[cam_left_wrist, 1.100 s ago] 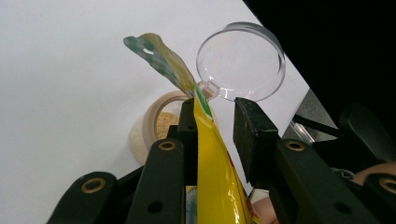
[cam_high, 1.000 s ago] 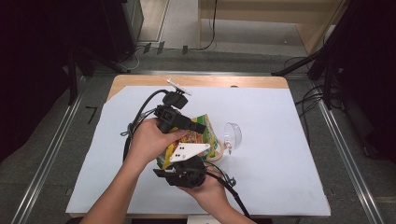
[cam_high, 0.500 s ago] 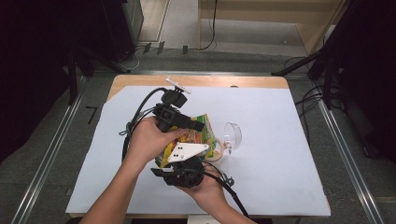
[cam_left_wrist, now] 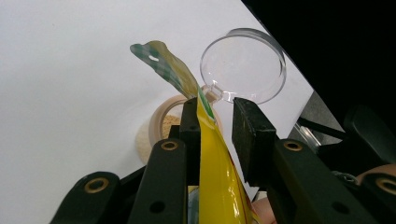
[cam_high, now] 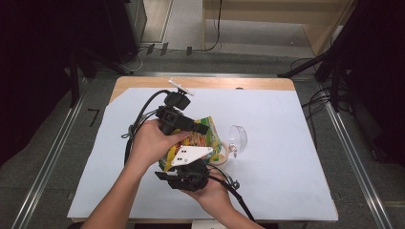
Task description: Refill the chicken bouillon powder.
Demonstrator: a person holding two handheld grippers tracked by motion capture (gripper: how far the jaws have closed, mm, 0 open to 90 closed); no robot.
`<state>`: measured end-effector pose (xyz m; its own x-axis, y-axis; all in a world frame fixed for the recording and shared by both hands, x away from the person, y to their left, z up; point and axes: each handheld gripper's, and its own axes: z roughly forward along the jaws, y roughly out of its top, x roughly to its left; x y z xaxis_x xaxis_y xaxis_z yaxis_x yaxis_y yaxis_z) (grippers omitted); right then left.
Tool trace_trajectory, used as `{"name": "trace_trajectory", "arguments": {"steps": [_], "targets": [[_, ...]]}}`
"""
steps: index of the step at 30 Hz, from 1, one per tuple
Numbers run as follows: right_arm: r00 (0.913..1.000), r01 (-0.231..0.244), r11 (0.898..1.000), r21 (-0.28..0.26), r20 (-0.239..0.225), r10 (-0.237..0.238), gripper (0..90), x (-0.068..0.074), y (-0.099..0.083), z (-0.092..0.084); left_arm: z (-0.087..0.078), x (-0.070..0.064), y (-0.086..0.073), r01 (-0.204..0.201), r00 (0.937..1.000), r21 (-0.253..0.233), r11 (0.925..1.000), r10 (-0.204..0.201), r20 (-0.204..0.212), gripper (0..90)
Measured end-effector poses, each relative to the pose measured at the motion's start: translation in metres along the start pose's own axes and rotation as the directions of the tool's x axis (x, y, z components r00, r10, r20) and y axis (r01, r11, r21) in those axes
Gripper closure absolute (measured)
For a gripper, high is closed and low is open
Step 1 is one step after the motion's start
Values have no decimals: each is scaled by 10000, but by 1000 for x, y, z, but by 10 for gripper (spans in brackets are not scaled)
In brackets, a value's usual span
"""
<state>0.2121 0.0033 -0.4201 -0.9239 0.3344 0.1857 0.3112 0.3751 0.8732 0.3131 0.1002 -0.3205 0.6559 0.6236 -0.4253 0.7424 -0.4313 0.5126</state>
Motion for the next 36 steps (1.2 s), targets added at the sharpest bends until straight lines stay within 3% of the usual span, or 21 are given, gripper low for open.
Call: {"name": "trace_trajectory", "arguments": {"steps": [26,36], "targets": [[9993,309,9995,-21,205,-309,735,-1,3,-4,-3,-2,2,-70,10000,-240,9997,71,58,751],[9999,-11,10000,-53,103,11,740,-1,0,-2,2,-2,2,-77,10000,-49,10000,77,-9,752]]}}
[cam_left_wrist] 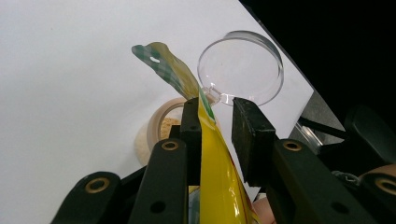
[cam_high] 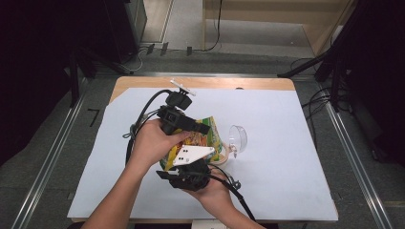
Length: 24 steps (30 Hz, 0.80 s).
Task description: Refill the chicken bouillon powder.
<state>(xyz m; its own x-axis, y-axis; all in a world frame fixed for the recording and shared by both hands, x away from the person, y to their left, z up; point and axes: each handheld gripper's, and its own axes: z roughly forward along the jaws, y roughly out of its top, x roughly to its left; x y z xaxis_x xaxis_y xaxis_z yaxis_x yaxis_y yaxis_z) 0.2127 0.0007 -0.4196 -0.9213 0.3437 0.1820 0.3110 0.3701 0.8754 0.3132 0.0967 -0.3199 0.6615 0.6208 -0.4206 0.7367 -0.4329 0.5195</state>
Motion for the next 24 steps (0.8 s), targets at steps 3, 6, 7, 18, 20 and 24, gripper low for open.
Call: {"name": "trace_trajectory", "arguments": {"steps": [3,6,7,18,20,24], "targets": [[10000,-57,10000,-26,5,57,740,0,0,0,0,0,0,-5,10000,17,10000,5,2,753],[10000,-58,10000,-33,23,58,740,1,0,0,1,-1,0,-37,10000,103,9999,37,18,748],[10000,-84,10000,-33,17,84,741,1,0,0,1,-1,0,-25,10000,100,9999,25,16,747],[10000,-40,10000,-74,77,40,748,2,-2,1,1,-2,-1,-78,10000,195,9998,78,4,746],[10000,-26,10000,-65,37,26,748,2,-1,1,0,-2,0,-39,10000,129,9999,39,49,745],[10000,-93,9999,-79,-19,93,749,1,3,1,-1,1,4,6,9999,206,9998,-9,146,745]]}}
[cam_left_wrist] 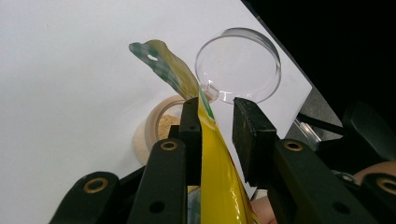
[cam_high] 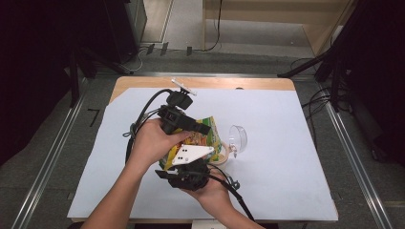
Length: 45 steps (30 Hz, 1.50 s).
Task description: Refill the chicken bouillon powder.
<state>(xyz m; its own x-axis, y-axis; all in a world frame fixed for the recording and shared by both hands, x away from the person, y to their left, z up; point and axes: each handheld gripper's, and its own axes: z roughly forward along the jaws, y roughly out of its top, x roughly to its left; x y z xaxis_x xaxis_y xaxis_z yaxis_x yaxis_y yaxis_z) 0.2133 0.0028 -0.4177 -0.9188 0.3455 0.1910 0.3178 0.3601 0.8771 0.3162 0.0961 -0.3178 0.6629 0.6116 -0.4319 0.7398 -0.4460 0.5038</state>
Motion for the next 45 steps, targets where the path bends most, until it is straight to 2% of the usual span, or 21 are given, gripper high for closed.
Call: {"name": "trace_trajectory", "arguments": {"steps": [4,7,13,25,45], "targets": [[10000,84,9999,73,22,-84,750,-3,5,-1,-3,4,5,73,9998,-62,10000,-72,163,747],[9999,147,9999,59,77,-148,750,-7,8,-1,-4,4,10,-7,10000,-70,10000,8,50,746],[10000,-31,10000,12,62,31,751,-13,7,1,1,6,12,-34,10000,-108,9999,34,-20,747],[9999,121,9999,121,91,-122,752,-11,2,2,2,4,6,-138,9998,-110,9998,136,-120,747],[9996,249,9996,162,118,-251,753,-9,1,2,3,5,3,-75,10000,-172,9998,74,-61,749]]}}
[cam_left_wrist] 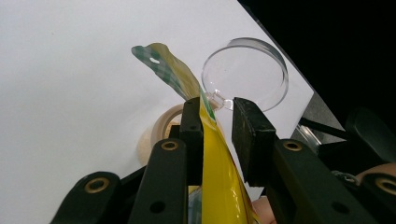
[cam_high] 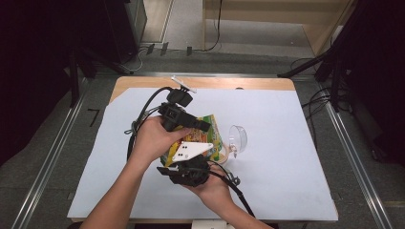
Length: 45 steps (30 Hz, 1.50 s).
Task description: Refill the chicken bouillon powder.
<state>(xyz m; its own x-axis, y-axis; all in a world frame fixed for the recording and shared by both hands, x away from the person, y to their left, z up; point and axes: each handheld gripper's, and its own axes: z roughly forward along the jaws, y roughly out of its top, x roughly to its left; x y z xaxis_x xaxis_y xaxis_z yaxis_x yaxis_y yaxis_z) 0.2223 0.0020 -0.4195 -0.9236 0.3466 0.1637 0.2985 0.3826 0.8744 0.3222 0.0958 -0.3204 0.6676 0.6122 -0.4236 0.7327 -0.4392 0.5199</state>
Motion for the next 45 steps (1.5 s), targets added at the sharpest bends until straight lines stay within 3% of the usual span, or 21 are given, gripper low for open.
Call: {"name": "trace_trajectory", "arguments": {"steps": [27,45], "targets": [[10000,34,10000,26,12,-34,755,2,1,-2,-1,0,0,65,9998,-37,10000,-64,184,749],[10000,-37,10000,-13,44,37,758,4,0,-2,1,-2,-1,12,9999,181,9998,-14,144,742]]}}
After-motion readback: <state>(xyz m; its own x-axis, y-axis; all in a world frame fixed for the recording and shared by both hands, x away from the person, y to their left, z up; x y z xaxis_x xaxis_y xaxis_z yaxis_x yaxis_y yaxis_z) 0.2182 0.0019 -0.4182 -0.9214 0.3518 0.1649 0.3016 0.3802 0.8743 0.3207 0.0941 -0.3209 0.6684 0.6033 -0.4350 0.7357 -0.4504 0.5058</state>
